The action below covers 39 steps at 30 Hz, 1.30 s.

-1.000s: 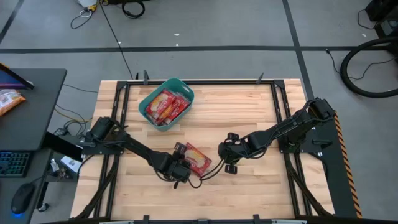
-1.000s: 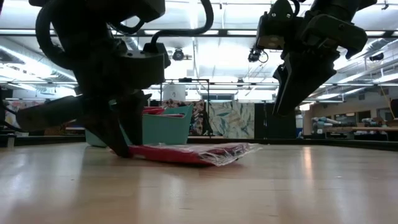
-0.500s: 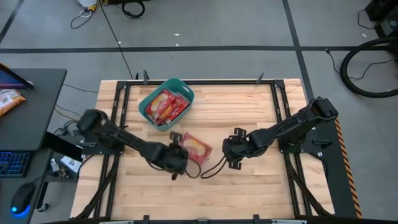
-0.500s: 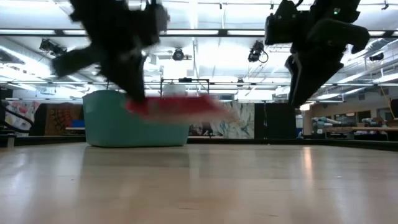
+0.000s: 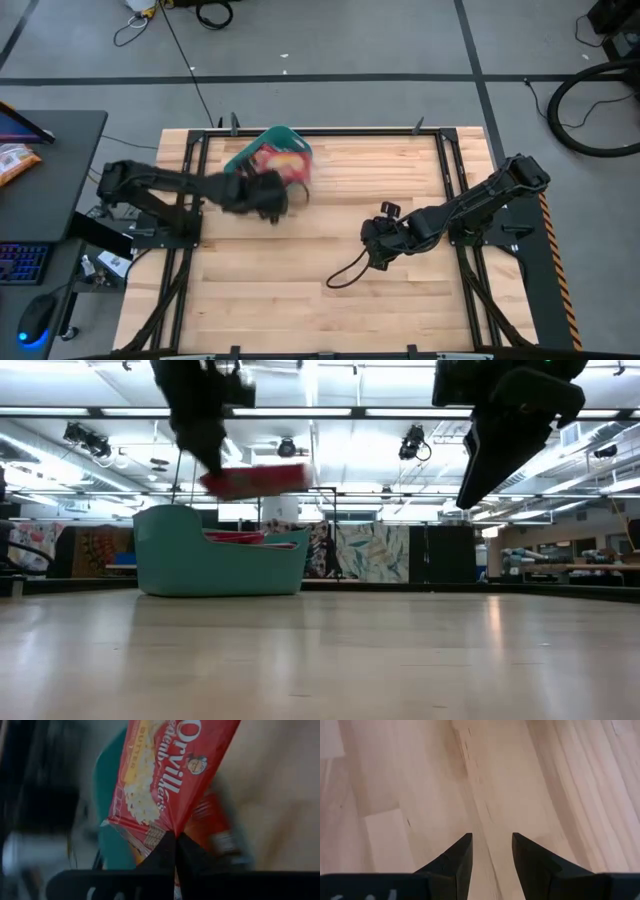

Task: Sort popcorn bags into baskets
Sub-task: Put the red popcorn bag into the blue bin, then return to Home Position

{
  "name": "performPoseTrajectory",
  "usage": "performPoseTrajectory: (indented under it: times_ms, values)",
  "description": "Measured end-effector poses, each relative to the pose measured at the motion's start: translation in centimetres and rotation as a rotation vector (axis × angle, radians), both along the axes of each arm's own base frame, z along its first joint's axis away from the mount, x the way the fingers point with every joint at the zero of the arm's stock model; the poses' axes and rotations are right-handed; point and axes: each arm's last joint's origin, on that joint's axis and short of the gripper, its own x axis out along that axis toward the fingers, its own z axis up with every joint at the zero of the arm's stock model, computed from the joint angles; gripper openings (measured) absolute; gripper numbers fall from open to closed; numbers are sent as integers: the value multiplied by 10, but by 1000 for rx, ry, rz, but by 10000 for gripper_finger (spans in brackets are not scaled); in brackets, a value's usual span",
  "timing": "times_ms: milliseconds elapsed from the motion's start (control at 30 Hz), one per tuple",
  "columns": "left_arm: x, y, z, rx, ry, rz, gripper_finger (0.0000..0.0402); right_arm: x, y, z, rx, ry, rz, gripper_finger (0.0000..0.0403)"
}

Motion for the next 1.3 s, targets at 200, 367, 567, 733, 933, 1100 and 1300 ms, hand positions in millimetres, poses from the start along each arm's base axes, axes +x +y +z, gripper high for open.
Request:
performPoseTrajectory:
  times_ms: [200, 367, 567, 733, 933, 1100, 1300]
  values:
    - [-15, 51, -5, -177, 18, 279, 5, 1, 0, 0, -3, -4, 6, 143]
    - [-18, 76, -7, -300, -23, 356, 23, 1, 0, 0, -5, -7, 13, 143]
    - [-24, 86, -8, -341, 7, 377, 72, 1, 0, 1, -4, -10, 15, 143]
    - [-15, 74, -1, -330, 10, 242, 115, 1, 1, 0, -5, 1, 38, 143]
    - [-7, 38, 25, -353, -186, -41, 122, -16, -1, 3, -13, -46, 68, 133]
    - [-25, 23, 22, -352, -341, -140, 117, -37, -9, 12, 52, -153, 13, 122]
    - [-62, 20, -16, -405, -490, -129, 116, -62, -5, 46, 85, -328, 77, 118]
